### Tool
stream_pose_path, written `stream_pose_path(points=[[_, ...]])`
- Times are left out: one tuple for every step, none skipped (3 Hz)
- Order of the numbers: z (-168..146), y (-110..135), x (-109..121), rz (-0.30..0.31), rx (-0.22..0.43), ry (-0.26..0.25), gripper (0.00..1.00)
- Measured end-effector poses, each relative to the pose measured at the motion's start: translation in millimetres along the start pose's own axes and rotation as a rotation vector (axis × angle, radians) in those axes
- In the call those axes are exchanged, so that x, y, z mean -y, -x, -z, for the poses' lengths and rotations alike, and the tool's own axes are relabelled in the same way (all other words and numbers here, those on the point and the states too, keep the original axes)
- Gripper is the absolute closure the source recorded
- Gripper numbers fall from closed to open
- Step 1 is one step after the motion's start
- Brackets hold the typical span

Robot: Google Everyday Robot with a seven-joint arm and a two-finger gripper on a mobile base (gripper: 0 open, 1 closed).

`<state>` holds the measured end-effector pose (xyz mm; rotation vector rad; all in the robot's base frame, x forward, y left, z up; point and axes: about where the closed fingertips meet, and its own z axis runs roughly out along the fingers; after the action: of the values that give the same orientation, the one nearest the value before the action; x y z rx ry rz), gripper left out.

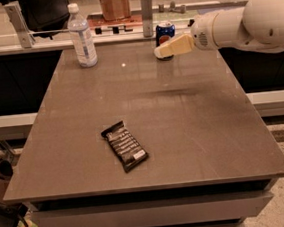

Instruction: Move pepsi can near rxbar chocolate

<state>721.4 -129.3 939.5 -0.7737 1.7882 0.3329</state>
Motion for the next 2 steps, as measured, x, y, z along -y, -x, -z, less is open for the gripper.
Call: stream_pose_path(points=[[-28.3,-3.2,4.9,-0.012,0.034,0.037,0.00],[-50.2,-8.1,16.9,-0.020,0.055,0.063,0.00]])
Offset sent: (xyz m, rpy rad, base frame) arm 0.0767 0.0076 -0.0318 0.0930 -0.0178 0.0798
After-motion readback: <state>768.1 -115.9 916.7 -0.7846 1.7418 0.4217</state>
